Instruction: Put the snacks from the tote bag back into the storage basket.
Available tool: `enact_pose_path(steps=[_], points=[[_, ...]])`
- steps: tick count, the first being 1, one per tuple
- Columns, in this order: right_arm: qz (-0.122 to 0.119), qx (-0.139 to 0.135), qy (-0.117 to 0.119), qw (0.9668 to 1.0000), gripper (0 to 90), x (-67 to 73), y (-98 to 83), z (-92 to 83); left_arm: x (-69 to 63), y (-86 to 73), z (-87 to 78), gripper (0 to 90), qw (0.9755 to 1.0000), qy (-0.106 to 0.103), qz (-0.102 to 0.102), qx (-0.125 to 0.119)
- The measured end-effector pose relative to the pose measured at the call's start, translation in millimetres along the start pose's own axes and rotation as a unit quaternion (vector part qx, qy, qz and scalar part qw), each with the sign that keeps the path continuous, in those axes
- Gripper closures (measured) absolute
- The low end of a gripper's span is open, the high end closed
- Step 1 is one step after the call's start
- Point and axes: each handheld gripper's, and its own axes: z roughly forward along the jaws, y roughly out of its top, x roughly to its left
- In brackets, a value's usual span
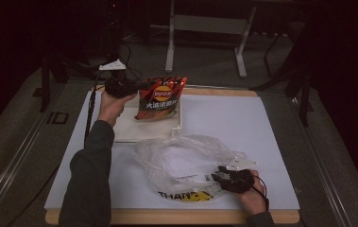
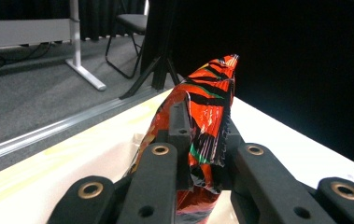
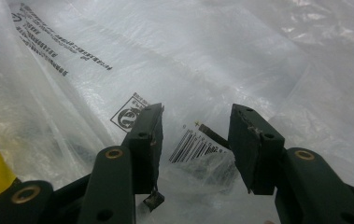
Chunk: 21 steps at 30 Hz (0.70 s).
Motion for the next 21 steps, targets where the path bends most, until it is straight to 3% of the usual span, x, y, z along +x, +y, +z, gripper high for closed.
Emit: enact_pose_path(steps=[21], points=[[0.002, -0.001, 0.0, 1.0, 54.3, -1.0, -1.1, 0.5, 7.3, -0.7, 1.8, 82.8, 0.9999, 0.001, -0.011, -0.006]])
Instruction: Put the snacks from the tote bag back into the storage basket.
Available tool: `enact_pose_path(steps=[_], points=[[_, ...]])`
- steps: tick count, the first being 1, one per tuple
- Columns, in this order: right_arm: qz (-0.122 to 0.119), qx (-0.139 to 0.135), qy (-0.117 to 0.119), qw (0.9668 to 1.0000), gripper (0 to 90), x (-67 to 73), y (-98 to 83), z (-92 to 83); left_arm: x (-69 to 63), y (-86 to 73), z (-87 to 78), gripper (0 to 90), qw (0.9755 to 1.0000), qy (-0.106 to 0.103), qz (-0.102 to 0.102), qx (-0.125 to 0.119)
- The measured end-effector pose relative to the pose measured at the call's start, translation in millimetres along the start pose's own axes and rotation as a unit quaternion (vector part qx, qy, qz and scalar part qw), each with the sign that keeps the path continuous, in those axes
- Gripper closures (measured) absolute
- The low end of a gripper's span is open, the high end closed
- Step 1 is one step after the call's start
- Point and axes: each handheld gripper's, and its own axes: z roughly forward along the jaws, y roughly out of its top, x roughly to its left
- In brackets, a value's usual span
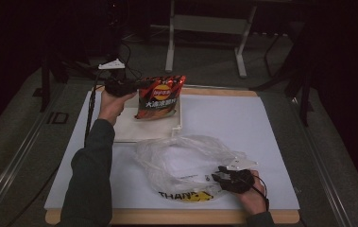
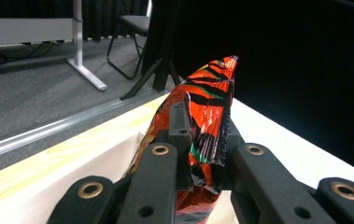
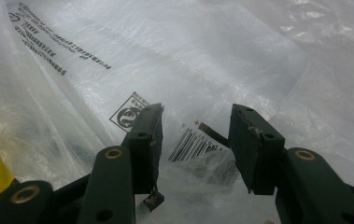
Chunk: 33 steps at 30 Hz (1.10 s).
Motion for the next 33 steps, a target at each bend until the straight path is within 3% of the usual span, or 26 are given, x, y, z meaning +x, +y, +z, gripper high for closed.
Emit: enact_pose_path(steps=[20, 28, 33], points=[[0.003, 0.002, -0.001, 1.0, 54.1, -1.0, -1.5, 0.8, 9.4, -8.2, 8.8, 82.5, 0.9996, -0.004, -0.021, 0.02], [0.004, 0.003, -0.001, 1.0, 54.0, -0.3, -1.8, 0.4, 12.1, -12.9, 11.5, 81.8, 0.9992, -0.01, -0.035, 0.013], [0.004, 0.003, -0.001, 1.0, 54.0, -0.1, -1.8, 0.9, 11.5, -13.1, 14.1, 80.1, 0.9993, 0.006, -0.031, 0.019]])
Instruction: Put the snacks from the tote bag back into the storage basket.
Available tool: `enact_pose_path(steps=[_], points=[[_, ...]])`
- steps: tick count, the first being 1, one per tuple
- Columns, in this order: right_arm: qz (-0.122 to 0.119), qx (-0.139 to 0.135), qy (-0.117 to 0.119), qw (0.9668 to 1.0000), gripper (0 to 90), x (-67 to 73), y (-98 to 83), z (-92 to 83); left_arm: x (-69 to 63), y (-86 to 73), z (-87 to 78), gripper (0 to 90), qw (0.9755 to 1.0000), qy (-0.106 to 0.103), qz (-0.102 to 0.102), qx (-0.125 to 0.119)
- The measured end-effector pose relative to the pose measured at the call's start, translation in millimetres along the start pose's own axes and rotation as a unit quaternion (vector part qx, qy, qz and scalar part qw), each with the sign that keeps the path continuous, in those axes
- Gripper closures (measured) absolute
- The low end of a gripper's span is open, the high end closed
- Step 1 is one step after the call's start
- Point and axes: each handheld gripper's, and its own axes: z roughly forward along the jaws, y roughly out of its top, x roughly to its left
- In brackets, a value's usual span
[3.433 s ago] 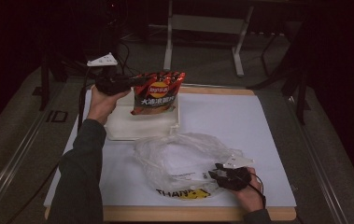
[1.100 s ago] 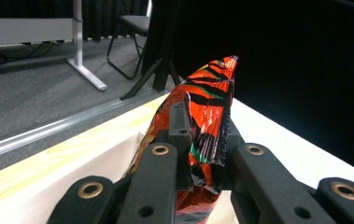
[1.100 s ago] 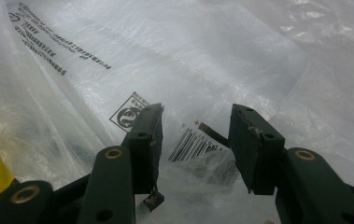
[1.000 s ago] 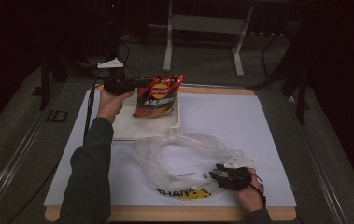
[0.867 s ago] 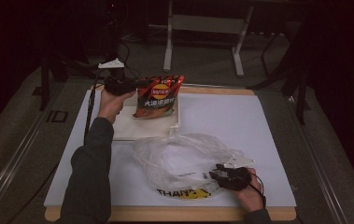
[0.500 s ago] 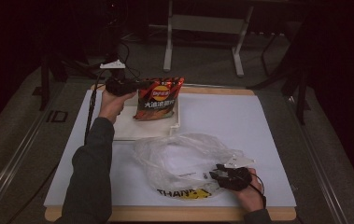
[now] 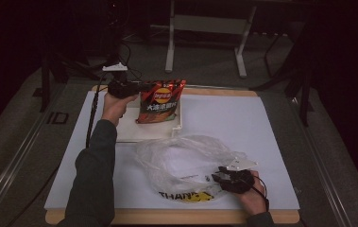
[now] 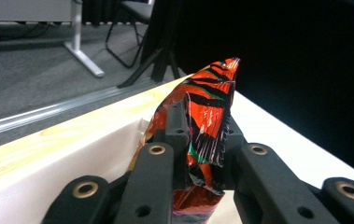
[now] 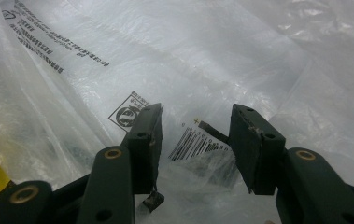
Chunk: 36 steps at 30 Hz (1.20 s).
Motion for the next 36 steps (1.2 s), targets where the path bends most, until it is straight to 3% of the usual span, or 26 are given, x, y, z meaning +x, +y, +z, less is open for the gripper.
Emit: enact_pose_path(steps=[11, 17, 20, 26, 30, 36], points=[[0.001, -0.001, 0.0, 1.0, 53.9, -0.2, -0.4, -0.1, 1.4, -3.3, 1.7, 68.5, 0.9987, 0.047, 0.008, 0.02], [0.001, -0.001, 0.0, 1.0, 53.8, -0.2, -0.6, -0.3, 8.6, -15.1, 2.2, 60.7, 0.9975, 0.065, -0.011, 0.026], [0.001, 0.0, 0.0, 1.0, 53.8, -0.2, -0.6, -0.1, 8.2, -16.3, 2.7, 57.6, 0.9962, 0.078, -0.004, 0.037], [0.001, -0.001, -0.001, 1.0, 53.7, 0.0, -0.7, 0.2, 1.1, -15.0, 5.1, 53.4, 0.992, 0.113, 0.02, 0.053], [0.0, 0.0, -0.001, 1.0, 53.6, 0.4, -0.7, 0.1, -3.3, -19.6, 8.1, 51.2, 0.9871, 0.144, 0.035, 0.06], [0.0, 0.0, 0.0, 1.0, 53.5, 0.5, -0.7, 0.2, -4.1, -28.8, 13.6, 48.3, 0.9823, 0.165, 0.046, 0.077]])
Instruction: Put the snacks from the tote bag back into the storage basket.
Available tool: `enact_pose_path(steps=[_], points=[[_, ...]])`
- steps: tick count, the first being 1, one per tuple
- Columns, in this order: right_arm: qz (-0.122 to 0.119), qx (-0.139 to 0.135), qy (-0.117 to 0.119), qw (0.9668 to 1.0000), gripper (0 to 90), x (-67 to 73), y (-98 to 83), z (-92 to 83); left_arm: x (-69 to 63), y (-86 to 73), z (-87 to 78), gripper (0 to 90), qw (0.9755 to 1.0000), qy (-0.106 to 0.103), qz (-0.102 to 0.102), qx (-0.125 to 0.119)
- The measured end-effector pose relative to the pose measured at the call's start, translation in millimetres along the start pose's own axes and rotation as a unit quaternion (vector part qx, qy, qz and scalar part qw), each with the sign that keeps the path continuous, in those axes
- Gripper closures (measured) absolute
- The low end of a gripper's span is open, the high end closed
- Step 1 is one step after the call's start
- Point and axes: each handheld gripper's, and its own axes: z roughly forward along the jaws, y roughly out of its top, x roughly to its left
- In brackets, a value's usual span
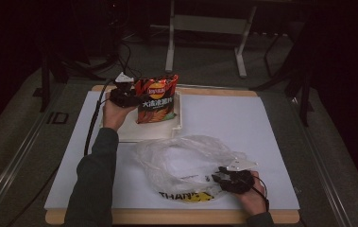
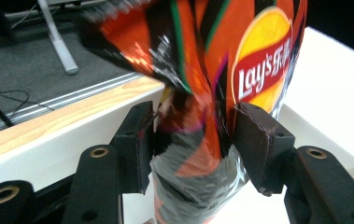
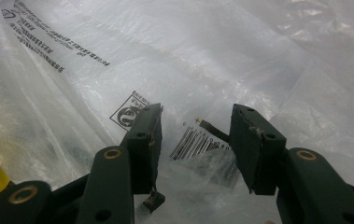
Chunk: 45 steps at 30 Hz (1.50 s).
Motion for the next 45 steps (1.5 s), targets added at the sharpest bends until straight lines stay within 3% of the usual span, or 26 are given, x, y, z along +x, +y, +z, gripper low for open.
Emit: enact_pose_path(steps=[6, 10, 15, 21, 31, 37, 45], points=[[0.0, 0.001, -0.001, 1.0, 53.5, 0.2, 0.1, 0.0, -11.1, -2.3, 5.4, 47.7, 0.9982, 0.039, 0.039, 0.023], [0.0, 0.001, 0.0, 1.0, 53.5, 0.3, 0.0, -0.2, -11.3, -9.4, 7.2, 47.5, 0.9984, 0.048, 0.027, 0.016], [-0.001, 0.001, 0.0, 1.0, 53.5, 0.2, -0.3, -0.4, -11.4, -17.1, 12.7, 46.4, 0.9973, 0.051, 0.036, 0.039], [0.001, 0.0, 0.001, 1.0, 53.6, -0.1, -0.4, -0.4, -11.5, -21.8, 15.1, 48.3, 0.9977, 0.047, 0.033, 0.035], [0.003, 0.0, -0.001, 1.0, 53.5, -1.2, -1.1, -1.9, -15.8, -10.0, 24.4, 52.7, 0.9946, 0.068, 0.061, 0.049], [0.004, 0.0, -0.001, 1.0, 53.6, -2.8, -2.1, -2.3, -9.8, -12.3, 28.8, 53.1, 0.9963, 0.065, 0.042, 0.037], [0.004, 0.0, -0.002, 1.0, 53.5, -2.0, -2.0, -2.6, -12.3, -17.0, 32.9, 47.4, 0.9934, 0.085, 0.051, 0.058]])
